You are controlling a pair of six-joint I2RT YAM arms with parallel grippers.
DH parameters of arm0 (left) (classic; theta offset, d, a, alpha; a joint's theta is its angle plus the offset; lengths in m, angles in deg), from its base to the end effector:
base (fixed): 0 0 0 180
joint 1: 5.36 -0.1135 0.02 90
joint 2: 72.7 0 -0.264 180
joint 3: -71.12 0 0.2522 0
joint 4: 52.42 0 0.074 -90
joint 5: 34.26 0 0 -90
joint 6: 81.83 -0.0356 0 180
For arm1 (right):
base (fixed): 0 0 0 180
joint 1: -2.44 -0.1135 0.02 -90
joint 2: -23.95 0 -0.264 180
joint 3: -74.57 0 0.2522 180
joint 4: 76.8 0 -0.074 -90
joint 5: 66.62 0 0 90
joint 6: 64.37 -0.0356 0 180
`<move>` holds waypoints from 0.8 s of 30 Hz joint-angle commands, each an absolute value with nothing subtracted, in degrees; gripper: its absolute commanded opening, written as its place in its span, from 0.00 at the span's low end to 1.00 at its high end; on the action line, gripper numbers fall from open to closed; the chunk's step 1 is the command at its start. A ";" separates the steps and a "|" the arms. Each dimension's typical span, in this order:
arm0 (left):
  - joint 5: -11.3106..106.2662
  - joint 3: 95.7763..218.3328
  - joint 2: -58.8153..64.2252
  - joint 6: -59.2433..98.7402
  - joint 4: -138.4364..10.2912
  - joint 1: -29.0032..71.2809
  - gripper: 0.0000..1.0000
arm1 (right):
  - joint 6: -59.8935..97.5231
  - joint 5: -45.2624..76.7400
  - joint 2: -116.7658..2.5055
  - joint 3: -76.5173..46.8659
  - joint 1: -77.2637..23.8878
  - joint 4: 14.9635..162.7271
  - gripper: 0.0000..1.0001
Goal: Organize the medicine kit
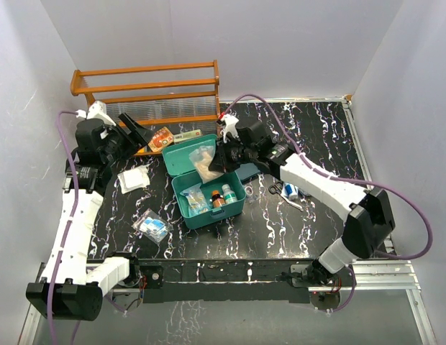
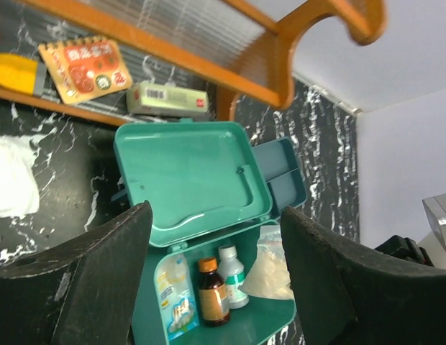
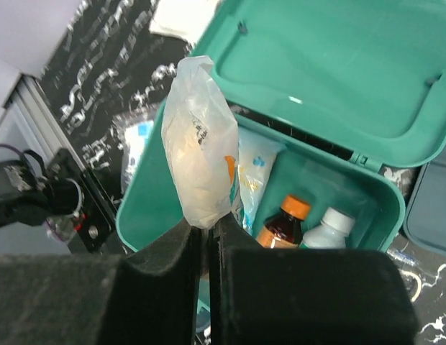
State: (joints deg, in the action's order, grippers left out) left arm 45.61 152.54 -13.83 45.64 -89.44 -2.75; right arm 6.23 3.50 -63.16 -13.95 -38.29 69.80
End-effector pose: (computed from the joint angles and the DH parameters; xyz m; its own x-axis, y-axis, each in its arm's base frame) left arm 0.2215 -0.0164 0.4090 -0.3289 -0.5845 -0.7418 0.0188 0.7813 -0.6239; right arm 0.2573 0.2375 0.3264 -0.6551 -0.1518 -0.7401 -0.6516 0.6095 0.4516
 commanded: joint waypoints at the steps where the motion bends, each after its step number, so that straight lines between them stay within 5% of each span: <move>1: 47.00 150.31 -13.78 43.85 -91.29 -2.90 0.71 | 10.16 0.92 -67.70 -19.71 -38.17 59.94 0.00; 24: 52.02 144.56 -22.60 40.45 -102.46 -2.90 0.71 | -4.48 -0.15 -72.08 -13.71 -40.46 64.32 0.00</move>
State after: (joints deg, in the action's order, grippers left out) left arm 50.02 145.48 -18.16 41.38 -99.45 -2.75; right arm -0.30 -1.46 -72.84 -15.90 -39.41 59.75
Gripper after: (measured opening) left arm 0.710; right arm 0.044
